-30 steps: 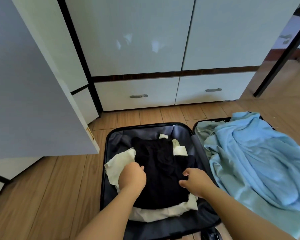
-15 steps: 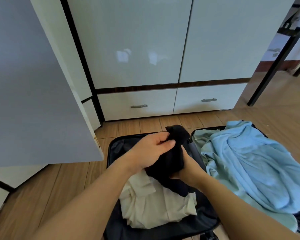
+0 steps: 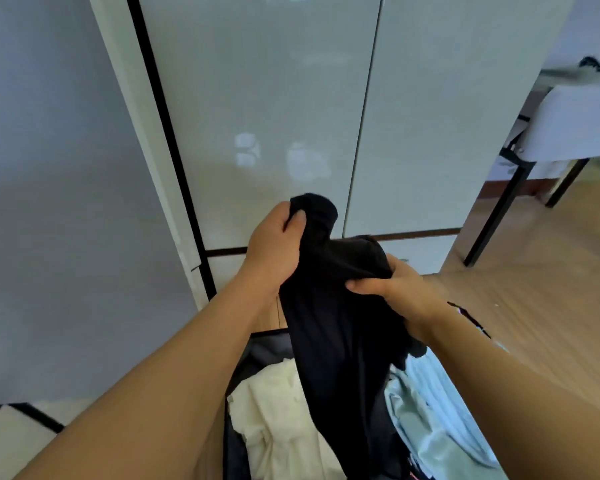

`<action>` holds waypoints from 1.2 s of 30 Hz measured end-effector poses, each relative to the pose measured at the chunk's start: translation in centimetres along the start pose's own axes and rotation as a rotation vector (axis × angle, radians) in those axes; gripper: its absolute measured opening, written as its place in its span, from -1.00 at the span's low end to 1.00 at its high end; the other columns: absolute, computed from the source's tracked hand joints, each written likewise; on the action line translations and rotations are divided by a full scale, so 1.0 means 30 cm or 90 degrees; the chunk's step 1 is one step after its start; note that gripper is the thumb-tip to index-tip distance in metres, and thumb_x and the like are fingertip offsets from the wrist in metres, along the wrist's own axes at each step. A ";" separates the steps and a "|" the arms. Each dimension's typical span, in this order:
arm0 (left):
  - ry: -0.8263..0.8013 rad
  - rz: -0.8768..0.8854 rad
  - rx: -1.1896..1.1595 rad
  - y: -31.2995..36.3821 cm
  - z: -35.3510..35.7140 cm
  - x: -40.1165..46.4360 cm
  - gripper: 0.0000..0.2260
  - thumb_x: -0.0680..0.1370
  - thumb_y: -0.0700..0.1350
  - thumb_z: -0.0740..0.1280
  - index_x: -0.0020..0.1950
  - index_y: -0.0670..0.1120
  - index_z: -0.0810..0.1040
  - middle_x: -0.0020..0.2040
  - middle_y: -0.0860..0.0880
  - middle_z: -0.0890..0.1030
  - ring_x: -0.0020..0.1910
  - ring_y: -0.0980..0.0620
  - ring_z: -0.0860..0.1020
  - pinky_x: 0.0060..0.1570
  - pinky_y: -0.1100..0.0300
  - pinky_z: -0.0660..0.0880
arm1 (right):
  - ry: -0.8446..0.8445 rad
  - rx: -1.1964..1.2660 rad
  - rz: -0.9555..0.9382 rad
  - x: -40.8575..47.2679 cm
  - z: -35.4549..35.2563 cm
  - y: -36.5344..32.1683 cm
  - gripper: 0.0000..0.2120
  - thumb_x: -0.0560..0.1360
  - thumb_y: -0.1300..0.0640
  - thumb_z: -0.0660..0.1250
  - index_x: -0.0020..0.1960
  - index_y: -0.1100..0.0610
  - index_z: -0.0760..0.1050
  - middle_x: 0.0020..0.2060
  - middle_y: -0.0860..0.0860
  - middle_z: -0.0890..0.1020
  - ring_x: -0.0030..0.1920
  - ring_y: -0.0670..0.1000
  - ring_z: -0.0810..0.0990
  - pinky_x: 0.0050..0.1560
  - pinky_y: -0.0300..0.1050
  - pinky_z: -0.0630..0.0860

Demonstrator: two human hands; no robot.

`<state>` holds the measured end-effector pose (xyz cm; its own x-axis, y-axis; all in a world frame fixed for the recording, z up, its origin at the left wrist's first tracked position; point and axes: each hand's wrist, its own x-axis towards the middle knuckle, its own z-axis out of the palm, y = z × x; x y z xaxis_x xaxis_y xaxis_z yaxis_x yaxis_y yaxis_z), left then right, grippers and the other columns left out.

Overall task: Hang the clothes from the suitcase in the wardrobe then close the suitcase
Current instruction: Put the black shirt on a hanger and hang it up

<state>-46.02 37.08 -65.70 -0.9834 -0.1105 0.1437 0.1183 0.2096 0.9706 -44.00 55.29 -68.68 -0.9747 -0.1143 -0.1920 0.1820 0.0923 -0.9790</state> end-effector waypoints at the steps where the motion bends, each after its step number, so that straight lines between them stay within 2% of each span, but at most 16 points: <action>1: -0.011 -0.017 0.016 0.077 -0.012 0.006 -0.81 0.64 -0.04 0.16 0.10 -0.06 0.53 0.02 -0.08 0.60 0.04 -0.05 0.57 0.11 -0.01 0.52 | 0.011 0.025 0.000 -0.018 -0.007 -0.097 -0.67 0.35 0.35 0.45 0.06 0.08 0.57 -0.10 0.06 0.71 -0.10 0.04 0.70 -0.09 -0.09 0.60; 3: -0.066 -0.071 0.039 0.198 -0.028 -0.003 -0.78 0.60 0.01 0.20 0.19 -0.02 0.50 0.07 -0.03 0.60 0.07 -0.02 0.57 0.16 -0.03 0.51 | 0.070 0.079 0.000 -0.055 -0.002 -0.255 -0.68 0.36 0.37 0.43 0.06 0.11 0.54 -0.13 0.09 0.70 -0.17 0.04 0.70 -0.22 -0.13 0.60; 4: -0.115 -0.106 0.035 0.295 -0.039 -0.003 -0.70 0.55 0.08 0.27 0.23 0.01 0.48 0.10 -0.01 0.60 0.09 -0.01 0.58 0.19 -0.04 0.49 | 0.100 0.107 0.007 -0.076 -0.001 -0.365 -0.68 0.37 0.38 0.41 0.07 0.13 0.52 -0.14 0.11 0.69 -0.19 0.06 0.70 -0.27 -0.14 0.59; 6: -0.235 -0.173 -0.020 0.413 -0.038 -0.047 -0.43 0.35 0.18 0.45 0.29 0.02 0.39 0.15 0.00 0.60 0.11 0.03 0.59 0.21 -0.01 0.50 | 0.133 0.179 0.023 -0.110 0.023 -0.504 -0.69 0.42 0.34 0.37 0.14 0.16 0.47 -0.12 0.17 0.65 -0.19 0.11 0.68 -0.29 -0.10 0.58; 8: -0.320 -0.172 -0.043 0.575 -0.037 -0.072 -0.26 0.27 0.06 0.57 0.33 0.04 0.27 0.18 0.05 0.57 0.14 0.11 0.57 0.20 0.07 0.51 | 0.097 0.255 0.068 -0.156 0.030 -0.695 -0.75 0.47 0.21 0.35 0.15 0.16 0.50 -0.09 0.18 0.65 -0.12 0.14 0.67 -0.21 -0.03 0.58; 10: -0.286 -0.133 -0.034 0.742 -0.063 -0.073 -0.31 0.34 -0.10 0.56 0.34 0.05 0.25 0.16 0.09 0.57 0.13 0.15 0.56 0.19 0.11 0.51 | 0.019 0.302 0.099 -0.216 0.026 -0.899 -0.76 0.50 0.12 0.31 0.14 0.17 0.56 -0.10 0.12 0.66 -0.07 0.13 0.65 -0.10 0.01 0.57; 11: -0.253 -0.120 -0.037 0.828 -0.092 -0.059 -0.35 0.37 -0.11 0.54 0.34 0.06 0.28 0.16 0.10 0.58 0.13 0.14 0.56 0.21 0.09 0.50 | -0.004 0.291 0.089 -0.239 0.013 -0.999 -0.77 0.52 0.13 0.28 0.13 0.17 0.57 -0.13 0.10 0.66 -0.07 0.11 0.65 -0.08 0.00 0.57; 15: -0.283 -0.109 -0.088 1.190 -0.215 -0.023 -0.56 0.46 0.00 0.46 0.29 0.14 0.40 0.17 0.10 0.60 0.14 0.12 0.58 0.22 0.10 0.49 | -0.004 0.226 0.064 -0.343 -0.020 -1.396 -0.84 0.53 0.25 0.27 0.08 0.24 0.55 -0.09 0.19 0.66 -0.16 0.10 0.65 -0.24 -0.11 0.57; 17: -0.282 -0.126 -0.111 1.355 -0.264 -0.019 -0.72 0.53 0.11 0.32 0.24 0.15 0.46 0.14 0.09 0.62 0.11 0.11 0.60 0.19 0.13 0.50 | -0.007 0.197 0.062 -0.401 -0.008 -1.547 -0.80 0.48 0.25 0.36 0.06 0.32 0.57 -0.06 0.24 0.67 -0.12 0.16 0.67 -0.20 -0.07 0.60; 19: -0.274 -0.147 -0.137 1.497 -0.316 0.003 -0.69 0.58 0.18 0.18 0.23 0.08 0.51 0.13 0.05 0.64 0.11 0.07 0.61 0.22 0.08 0.49 | -0.006 0.189 0.031 -0.446 0.011 -1.683 -0.72 0.40 0.21 0.46 0.06 0.30 0.57 -0.07 0.23 0.68 -0.11 0.17 0.69 -0.18 -0.05 0.61; 23: -0.199 -0.112 -0.123 1.726 -0.435 -0.004 -0.62 0.61 0.18 0.11 0.25 0.02 0.54 0.12 0.00 0.64 0.10 0.00 0.61 0.23 0.02 0.48 | -0.048 0.226 -0.062 -0.540 0.066 -1.900 -0.62 0.36 0.16 0.49 0.12 0.23 0.51 0.02 0.21 0.66 -0.01 0.17 0.67 -0.03 0.02 0.61; 26: -0.163 -0.093 0.045 1.844 -0.529 -0.019 -0.55 0.61 0.22 0.01 0.32 0.03 0.48 0.17 0.02 0.59 0.13 -0.01 0.56 0.21 0.02 0.48 | -0.094 0.323 -0.101 -0.593 0.104 -1.989 -0.70 0.43 0.20 0.42 0.15 0.22 0.51 0.06 0.19 0.66 0.04 0.15 0.66 0.01 0.03 0.60; 29: -0.118 -0.068 0.195 1.931 -0.634 -0.045 -0.55 0.63 0.19 -0.01 0.18 -0.05 0.54 0.11 -0.08 0.61 0.06 -0.08 0.58 0.03 0.02 0.55 | -0.078 0.386 -0.108 -0.631 0.140 -2.035 -0.66 0.47 0.28 0.33 0.24 0.28 0.46 0.13 0.20 0.62 0.09 0.15 0.63 -0.02 -0.01 0.61; 31: -0.070 -0.017 0.210 1.965 -0.694 -0.052 -0.56 0.64 0.15 0.03 0.12 -0.11 0.56 0.10 -0.13 0.62 0.07 -0.10 0.59 0.06 0.00 0.54 | -0.082 0.393 -0.107 -0.651 0.170 -2.060 -0.63 0.49 0.31 0.28 0.29 0.30 0.44 0.07 0.19 0.64 0.02 0.13 0.66 -0.10 -0.04 0.63; 33: -0.069 -0.005 0.103 1.989 -0.745 -0.066 -0.62 0.64 0.12 0.07 0.14 -0.07 0.57 0.12 -0.05 0.62 0.09 -0.03 0.58 0.14 0.05 0.51 | -0.110 0.396 -0.092 -0.680 0.206 -2.090 -0.67 0.50 0.24 0.30 0.25 0.26 0.49 0.01 0.17 0.67 -0.03 0.12 0.68 -0.12 -0.03 0.62; 36: -0.105 -0.069 -0.159 2.012 -0.839 -0.096 -0.66 0.62 0.09 0.17 0.18 -0.09 0.58 0.08 -0.01 0.65 0.07 0.01 0.60 0.02 0.12 0.51 | -0.144 0.393 -0.099 -0.722 0.270 -2.143 -0.64 0.50 0.11 0.35 0.26 0.21 0.51 0.10 0.15 0.65 0.09 0.14 0.64 0.02 0.02 0.58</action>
<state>-32.59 25.61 -2.66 -0.9987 0.0449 0.0235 0.0216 -0.0422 0.9989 -33.53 43.82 -2.15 -0.9565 -0.2916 0.0099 0.1487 -0.5165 -0.8433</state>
